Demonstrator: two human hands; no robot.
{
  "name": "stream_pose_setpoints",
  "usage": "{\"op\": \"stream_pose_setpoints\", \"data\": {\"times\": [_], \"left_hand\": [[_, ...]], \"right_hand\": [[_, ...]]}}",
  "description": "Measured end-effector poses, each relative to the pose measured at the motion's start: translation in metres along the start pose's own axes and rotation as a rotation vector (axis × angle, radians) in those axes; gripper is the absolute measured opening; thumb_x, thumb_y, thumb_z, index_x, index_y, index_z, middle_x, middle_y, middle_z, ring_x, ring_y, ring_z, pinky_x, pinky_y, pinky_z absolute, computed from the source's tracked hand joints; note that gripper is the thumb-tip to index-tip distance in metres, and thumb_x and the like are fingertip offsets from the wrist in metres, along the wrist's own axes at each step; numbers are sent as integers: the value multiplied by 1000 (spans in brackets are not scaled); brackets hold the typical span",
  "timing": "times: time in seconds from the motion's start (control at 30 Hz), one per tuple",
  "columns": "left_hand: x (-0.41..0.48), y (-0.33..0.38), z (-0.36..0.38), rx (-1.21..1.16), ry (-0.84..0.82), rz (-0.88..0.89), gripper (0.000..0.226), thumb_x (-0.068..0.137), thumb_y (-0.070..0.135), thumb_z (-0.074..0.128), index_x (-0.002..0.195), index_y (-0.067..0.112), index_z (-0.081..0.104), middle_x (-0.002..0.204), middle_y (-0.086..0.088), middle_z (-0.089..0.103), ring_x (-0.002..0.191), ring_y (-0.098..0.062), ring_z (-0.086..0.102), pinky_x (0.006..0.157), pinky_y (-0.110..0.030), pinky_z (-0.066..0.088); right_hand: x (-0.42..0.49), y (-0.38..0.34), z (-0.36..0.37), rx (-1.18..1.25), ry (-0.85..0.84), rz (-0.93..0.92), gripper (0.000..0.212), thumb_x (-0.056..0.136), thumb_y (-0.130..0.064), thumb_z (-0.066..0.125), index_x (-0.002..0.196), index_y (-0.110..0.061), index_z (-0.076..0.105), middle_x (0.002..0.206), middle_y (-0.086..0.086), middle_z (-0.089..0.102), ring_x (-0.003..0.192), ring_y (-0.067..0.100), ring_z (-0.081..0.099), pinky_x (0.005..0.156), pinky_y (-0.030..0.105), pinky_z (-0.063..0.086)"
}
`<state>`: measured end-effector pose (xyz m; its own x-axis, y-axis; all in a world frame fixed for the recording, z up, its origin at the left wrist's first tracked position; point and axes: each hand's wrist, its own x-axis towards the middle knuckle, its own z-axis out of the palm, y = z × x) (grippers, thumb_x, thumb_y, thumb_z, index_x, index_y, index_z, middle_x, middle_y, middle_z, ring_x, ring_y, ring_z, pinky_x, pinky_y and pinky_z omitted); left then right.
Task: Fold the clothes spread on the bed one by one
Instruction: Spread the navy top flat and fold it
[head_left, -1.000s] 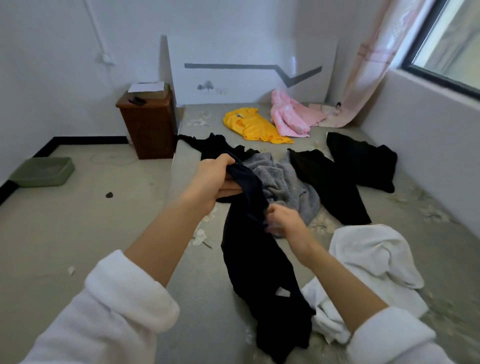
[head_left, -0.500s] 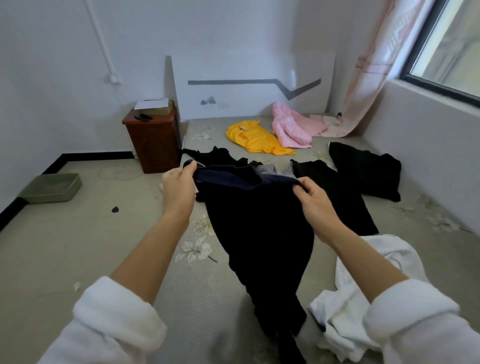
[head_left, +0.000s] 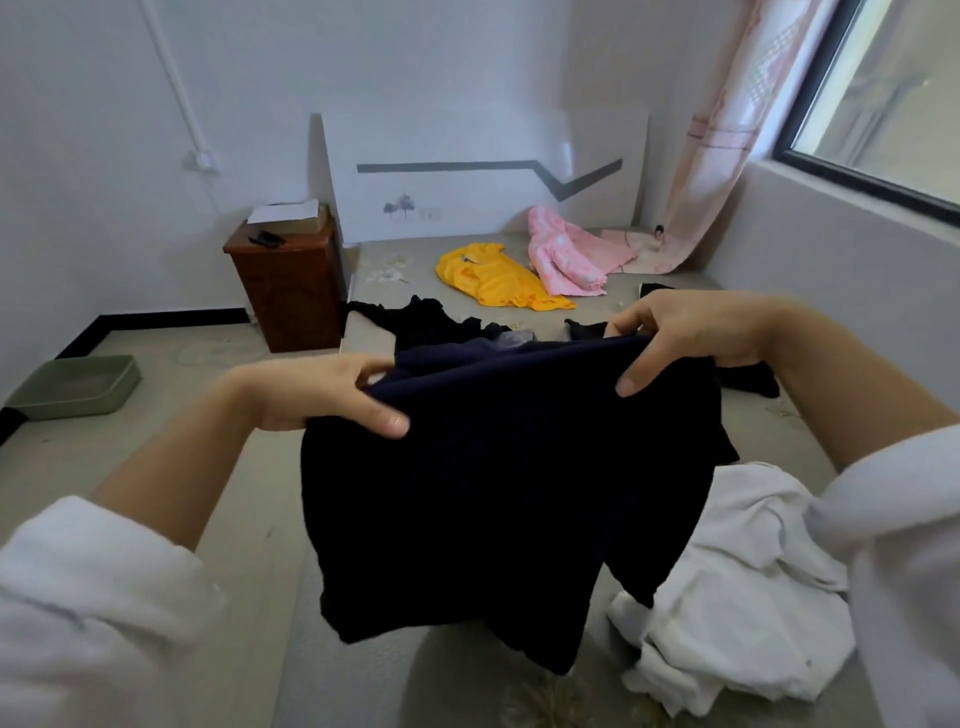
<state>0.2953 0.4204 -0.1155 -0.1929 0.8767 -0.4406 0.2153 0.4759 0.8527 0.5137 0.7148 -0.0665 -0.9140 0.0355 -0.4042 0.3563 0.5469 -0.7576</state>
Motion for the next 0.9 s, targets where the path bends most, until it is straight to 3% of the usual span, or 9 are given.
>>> {"op": "stream_pose_setpoints", "data": {"times": [0.1,0.23,0.4,0.47,0.53,0.63,0.7,0.77,0.9], "left_hand": [[-4,-4,-10,273,-107,-236,40,73,16,81,109,13,65,100,-2,73,93,-20,70,72,-22,55],[12,-28,-22,520,112,-442,25,70,31,82,88,20,68,82,2,73,78,-16,68,62,-23,50],[32,-69,-49,824,442,-632,19,81,31,67,91,15,67,82,-4,64,75,-17,59,58,-26,44],[41,-76,-60,727,707,-571,19,87,27,58,91,11,67,71,-6,66,65,-20,63,53,-26,47],[52,-75,-68,192,924,-441,16,93,15,46,97,6,58,58,-11,67,49,-23,65,42,-27,50],[67,-55,-70,-529,1062,-128,21,98,7,33,106,15,51,74,-11,70,57,-23,68,44,-29,54],[77,-43,-68,-630,1167,137,30,95,2,35,95,22,58,89,-1,67,75,-13,67,64,-29,57],[82,-41,-59,-570,1306,310,34,88,1,39,82,29,57,83,6,63,76,-8,61,70,-26,51],[76,-65,-30,-372,1513,424,32,83,-4,41,74,27,44,72,8,49,59,8,43,57,-15,37]], "right_hand": [[0,-1,-7,-227,87,96,25,58,-20,82,81,-25,74,77,-2,72,69,14,69,59,21,50],[28,16,-3,-580,223,277,14,71,-14,74,76,-26,70,69,-6,66,69,13,63,57,25,41],[73,63,4,-813,591,446,21,85,-15,56,104,-8,61,99,10,60,92,31,60,71,36,47],[87,78,4,-844,736,449,22,85,-13,52,105,-11,59,105,11,59,98,33,57,76,38,44],[99,85,-2,-749,832,490,24,86,-14,47,108,-13,59,109,14,57,101,35,55,80,40,43],[116,76,-16,-74,880,487,33,89,-12,38,114,-8,58,87,16,63,63,27,67,58,29,49],[125,64,-18,561,871,356,38,93,-8,26,120,-3,53,80,16,64,48,20,65,46,23,51],[129,57,-15,886,1016,125,39,94,-6,25,115,-11,57,87,13,67,66,25,69,56,30,58],[113,73,17,464,1311,-152,40,81,1,41,94,-25,68,94,2,69,88,8,60,83,24,47]]}}
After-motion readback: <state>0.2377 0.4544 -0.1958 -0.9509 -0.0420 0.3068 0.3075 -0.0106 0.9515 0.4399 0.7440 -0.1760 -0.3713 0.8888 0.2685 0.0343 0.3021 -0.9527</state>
